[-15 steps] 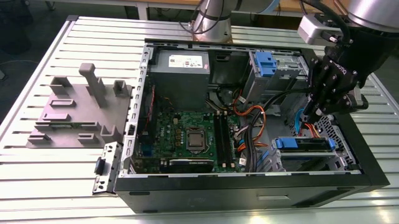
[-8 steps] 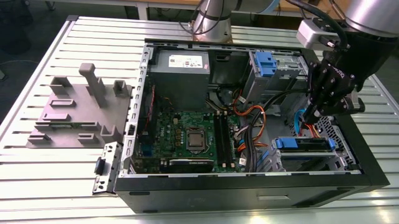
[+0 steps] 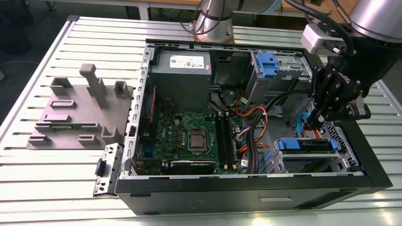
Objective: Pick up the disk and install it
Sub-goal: 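Insert the second disk wire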
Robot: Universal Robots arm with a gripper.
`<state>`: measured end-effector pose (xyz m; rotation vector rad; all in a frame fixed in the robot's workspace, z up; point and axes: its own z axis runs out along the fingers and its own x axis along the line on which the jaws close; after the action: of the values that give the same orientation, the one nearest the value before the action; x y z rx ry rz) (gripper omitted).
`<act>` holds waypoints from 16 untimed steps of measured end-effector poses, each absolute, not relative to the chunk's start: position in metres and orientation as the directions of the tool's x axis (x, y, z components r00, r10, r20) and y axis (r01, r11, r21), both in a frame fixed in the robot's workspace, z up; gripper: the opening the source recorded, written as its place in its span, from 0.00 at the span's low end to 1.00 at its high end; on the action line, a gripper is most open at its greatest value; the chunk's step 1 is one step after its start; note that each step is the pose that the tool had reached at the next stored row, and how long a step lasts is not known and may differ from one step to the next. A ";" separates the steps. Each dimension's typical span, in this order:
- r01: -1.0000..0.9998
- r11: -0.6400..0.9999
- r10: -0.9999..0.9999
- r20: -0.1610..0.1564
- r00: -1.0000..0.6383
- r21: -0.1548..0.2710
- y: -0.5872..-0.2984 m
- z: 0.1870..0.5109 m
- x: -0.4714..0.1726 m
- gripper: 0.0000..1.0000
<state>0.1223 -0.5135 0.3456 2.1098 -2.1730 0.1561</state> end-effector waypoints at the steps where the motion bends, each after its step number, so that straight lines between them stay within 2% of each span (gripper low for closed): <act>1: -1.000 0.029 -0.989 0.148 -0.029 0.001 -0.515 0.346 0.122 0.16; 16: -1.000 0.029 -0.990 0.139 -0.029 -0.001 -0.521 0.345 0.122 0.16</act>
<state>0.1222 -0.5209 0.3453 2.1176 -2.1795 0.1496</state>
